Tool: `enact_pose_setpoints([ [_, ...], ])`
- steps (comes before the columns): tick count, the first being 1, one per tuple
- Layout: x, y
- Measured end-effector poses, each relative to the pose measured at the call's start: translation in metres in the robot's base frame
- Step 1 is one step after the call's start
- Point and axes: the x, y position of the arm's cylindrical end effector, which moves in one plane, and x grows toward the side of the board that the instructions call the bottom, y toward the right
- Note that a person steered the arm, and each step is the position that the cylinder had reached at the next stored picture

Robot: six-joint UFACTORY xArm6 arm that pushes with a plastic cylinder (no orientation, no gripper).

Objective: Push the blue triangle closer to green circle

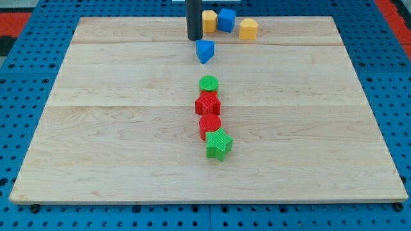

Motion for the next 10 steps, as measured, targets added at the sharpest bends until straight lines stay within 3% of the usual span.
enact_pose_setpoints([
  [10, 0.088, 0.013],
])
